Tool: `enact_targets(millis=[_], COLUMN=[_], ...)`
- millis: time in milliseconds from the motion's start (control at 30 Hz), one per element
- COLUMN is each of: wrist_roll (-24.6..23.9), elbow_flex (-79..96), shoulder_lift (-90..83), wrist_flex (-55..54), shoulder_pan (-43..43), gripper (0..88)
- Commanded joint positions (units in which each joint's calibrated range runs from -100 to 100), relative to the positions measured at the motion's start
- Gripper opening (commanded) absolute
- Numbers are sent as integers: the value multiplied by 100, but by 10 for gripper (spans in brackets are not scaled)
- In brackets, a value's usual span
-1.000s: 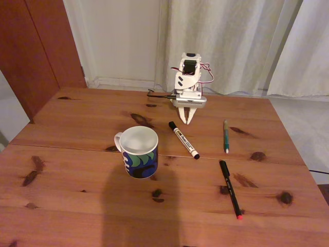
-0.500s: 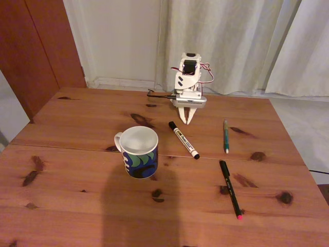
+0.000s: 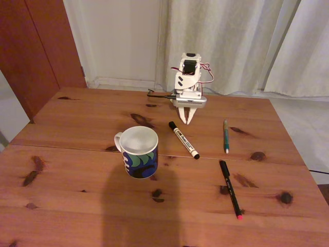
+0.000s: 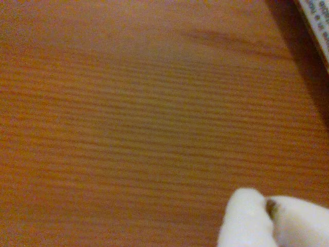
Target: Clean up the desk and place the pens and markers into the cup
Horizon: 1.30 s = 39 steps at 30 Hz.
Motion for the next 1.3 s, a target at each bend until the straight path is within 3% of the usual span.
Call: enact_targets(millis=[0, 1267], wrist_roll=[35, 40], elbow_flex=[49, -68], shoulder_lift=[-13, 111], wrist_flex=[98, -92], shoulder_pan=[-43, -51], gripper=[10, 6])
